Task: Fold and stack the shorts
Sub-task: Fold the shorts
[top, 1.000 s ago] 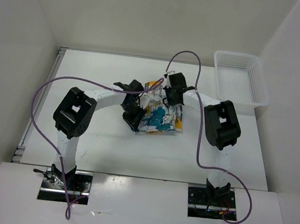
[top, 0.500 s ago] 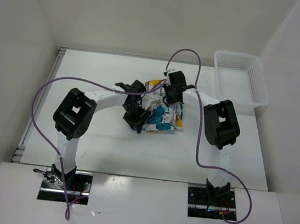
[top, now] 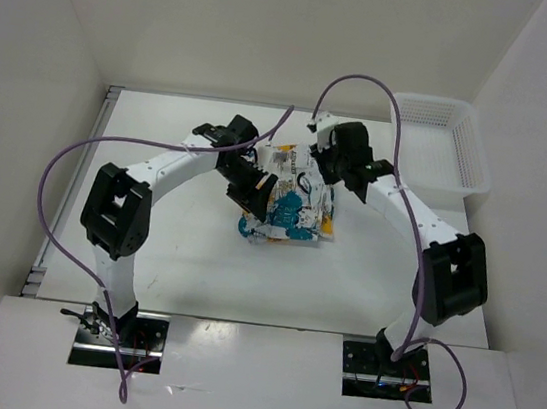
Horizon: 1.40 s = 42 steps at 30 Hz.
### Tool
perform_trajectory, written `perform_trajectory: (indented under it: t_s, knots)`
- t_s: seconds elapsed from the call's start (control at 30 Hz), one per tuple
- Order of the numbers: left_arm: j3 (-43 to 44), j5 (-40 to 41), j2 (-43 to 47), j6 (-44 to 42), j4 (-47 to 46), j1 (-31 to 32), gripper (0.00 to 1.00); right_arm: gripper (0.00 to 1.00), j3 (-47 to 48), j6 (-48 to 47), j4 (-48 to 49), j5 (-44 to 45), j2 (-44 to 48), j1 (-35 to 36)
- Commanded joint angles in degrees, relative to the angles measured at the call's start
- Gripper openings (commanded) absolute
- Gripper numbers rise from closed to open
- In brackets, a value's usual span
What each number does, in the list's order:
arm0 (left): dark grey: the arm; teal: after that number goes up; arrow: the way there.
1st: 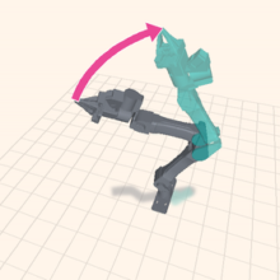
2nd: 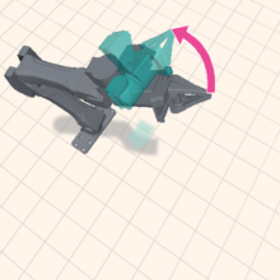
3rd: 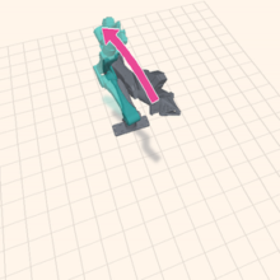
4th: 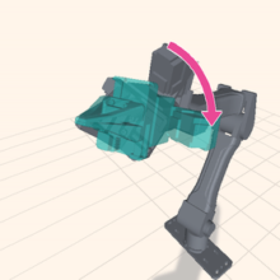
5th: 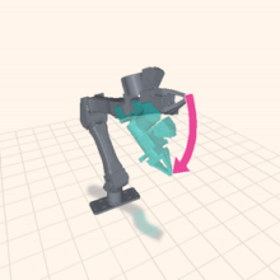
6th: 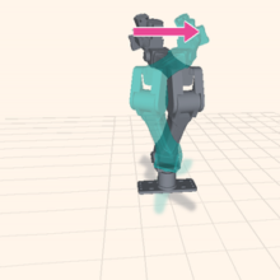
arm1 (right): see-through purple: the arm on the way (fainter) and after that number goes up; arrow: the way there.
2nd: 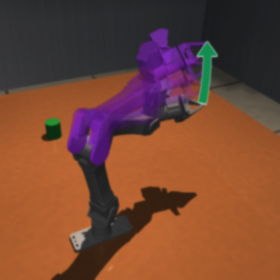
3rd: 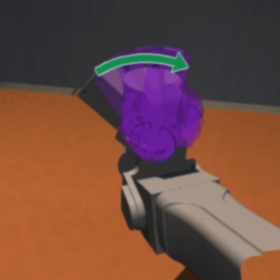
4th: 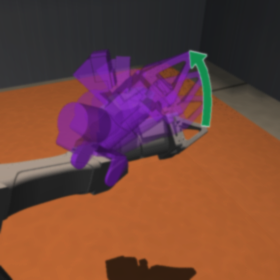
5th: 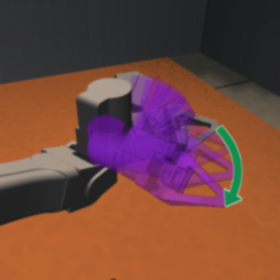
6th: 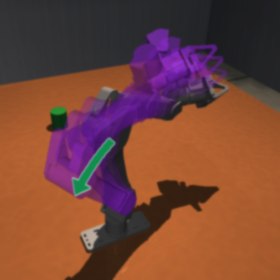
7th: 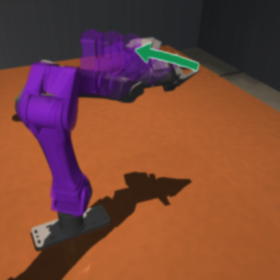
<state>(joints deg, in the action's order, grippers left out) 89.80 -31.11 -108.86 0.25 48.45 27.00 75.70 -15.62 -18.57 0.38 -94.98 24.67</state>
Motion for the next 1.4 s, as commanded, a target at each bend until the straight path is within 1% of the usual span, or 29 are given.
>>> perform_trajectory:
  t_s: [0.0,0.03,0.13,0.17,0.2,0.3,0.4,0.5,0.53,0.67,0.9,0.97,1.1,1.23,1.37]
  knots:
    - [1.26,0.07,-0.73,-0.25,0.60,-1.95,0.70,0.23,-6.43,-7.40,-7.00,-7.48,1.72,2.13]
    - [1.26,1.04,-1.52,-0.25,0.60,-1.96,0.69,0.20,-7.75,-10.02,-7.97,-8.20,2.51,3.01]
    - [0.73,2.46,-3.99,-0.25,-1.07,-4.50,0.67,0.09,-13.19,-13.20,-9.90,-9.52,3.05,6.53]
    - [0.73,2.98,-5.04,-0.25,-2.12,-4.50,0.67,0.07,-14.08,-13.21,-9.91,-9.52,3.05,7.14]
    - [0.73,3.77,-5.57,-0.25,-3.78,-5.20,0.67,0.03,-14.79,-13.82,-9.91,-8.91,3.05,7.76]
    - [2.74,4.66,-8.20,-0.25,-6.78,-5.21,0.67,0.03,-16.72,-14.44,-8.60,-8.91,2.52,7.77]
    - [5.73,6.76,-10.93,-0.25,-9.50,-5.21,0.67,0.03,-18.22,-16.72,-6.57,-6.02,1.29,8.29]
    - [7.58,10.80,-14.27,-0.25,-10.91,-5.21,0.67,0.01,-19.80,-18.39,-5.17,-3.11,-0.29,9.08]
    - [7.58,12.99,-16.19,-0.25,-10.92,-5.21,0.67,0.00,-20.41,-18.92,-4.55,-0.93,-0.82,9.08]
    - [8.11,16.25,-18.93,-0.25,-10.92,-5.21,0.67,0.00,-22.53,-21.47,-2.27,3.13,-1.43,9.08]
    - [7.06,22.58,-19.55,-0.25,-12.67,-5.21,0.67,0.00,-23.67,-22.00,-2.26,4.89,-1.44,9.08]
    - [7.06,23.90,-19.55,-0.25,-13.81,-5.21,0.70,0.00,-23.67,-22.70,-3.22,4.89,-1.44,9.08]
    - [7.06,26.27,-19.02,-0.25,-14.95,-7.22,0.70,0.00,-19.46,-22.09,-7.17,-0.11,1.19,9.08]
    - [9.43,26.28,-20.33,-0.25,-14.96,-8.54,0.70,0.00,-15.68,-19.99,-11.57,-7.13,3.30,9.08]
    - [11.88,25.24,-20.34,-0.25,-13.38,-8.55,0.70,0.00,-12.17,-18.48,-12.63,-8.38,4.36,9.08]
